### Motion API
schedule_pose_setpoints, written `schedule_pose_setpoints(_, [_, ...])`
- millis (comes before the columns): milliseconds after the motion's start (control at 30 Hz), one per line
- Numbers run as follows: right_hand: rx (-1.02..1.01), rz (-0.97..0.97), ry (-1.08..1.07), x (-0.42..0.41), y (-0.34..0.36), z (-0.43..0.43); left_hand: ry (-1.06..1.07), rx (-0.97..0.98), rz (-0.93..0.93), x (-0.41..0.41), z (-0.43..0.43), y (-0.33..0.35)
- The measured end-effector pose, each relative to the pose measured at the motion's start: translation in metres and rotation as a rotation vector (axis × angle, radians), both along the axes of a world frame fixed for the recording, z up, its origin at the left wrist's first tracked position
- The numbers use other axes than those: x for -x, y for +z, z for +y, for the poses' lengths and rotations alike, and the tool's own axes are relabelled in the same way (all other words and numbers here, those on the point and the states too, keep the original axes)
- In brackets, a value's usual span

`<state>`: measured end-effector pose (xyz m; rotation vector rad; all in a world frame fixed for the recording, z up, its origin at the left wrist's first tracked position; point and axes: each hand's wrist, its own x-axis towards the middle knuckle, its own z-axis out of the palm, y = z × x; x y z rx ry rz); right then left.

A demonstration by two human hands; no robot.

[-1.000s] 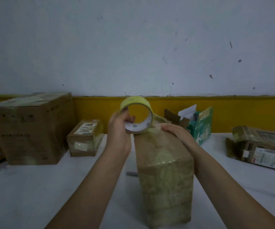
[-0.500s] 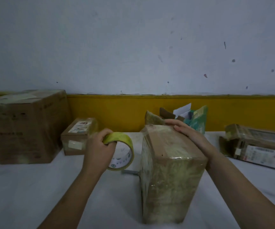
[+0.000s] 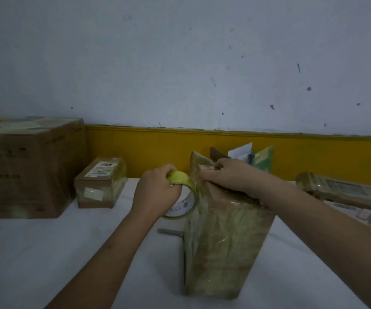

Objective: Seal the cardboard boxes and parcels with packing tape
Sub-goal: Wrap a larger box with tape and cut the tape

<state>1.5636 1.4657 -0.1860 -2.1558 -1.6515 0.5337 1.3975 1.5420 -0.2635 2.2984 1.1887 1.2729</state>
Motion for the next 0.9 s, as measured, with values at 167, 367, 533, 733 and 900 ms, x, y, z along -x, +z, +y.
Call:
schedule_pose_setpoints(167, [-0.031,0.568,-0.145,-0.070,-0.021,-0.017,-0.282,0.331,-0.496,-0.031,-0.011,-0.006])
schedule_pose_setpoints(367, [-0.014,0.915,-0.197,-0.115,-0.068,-0.034,-0.515,0.668,-0.706,-0.094,-0.033,-0.040])
schedule_pose_setpoints(533, [-0.004,0.981,-0.232,-0.140,-0.091,-0.042,-0.452,0.517,-0.620,-0.097,-0.031,-0.032])
schedule_pose_setpoints(733, [0.013,0.980,-0.256,-0.161,-0.109,-0.047,-0.361,0.277,-0.008,-0.048,-0.006,-0.004])
schedule_pose_setpoints(900, [-0.039,1.105,-0.272,-0.169,-0.128,-0.049,-0.251,0.265,0.384,-0.005,0.014,0.003])
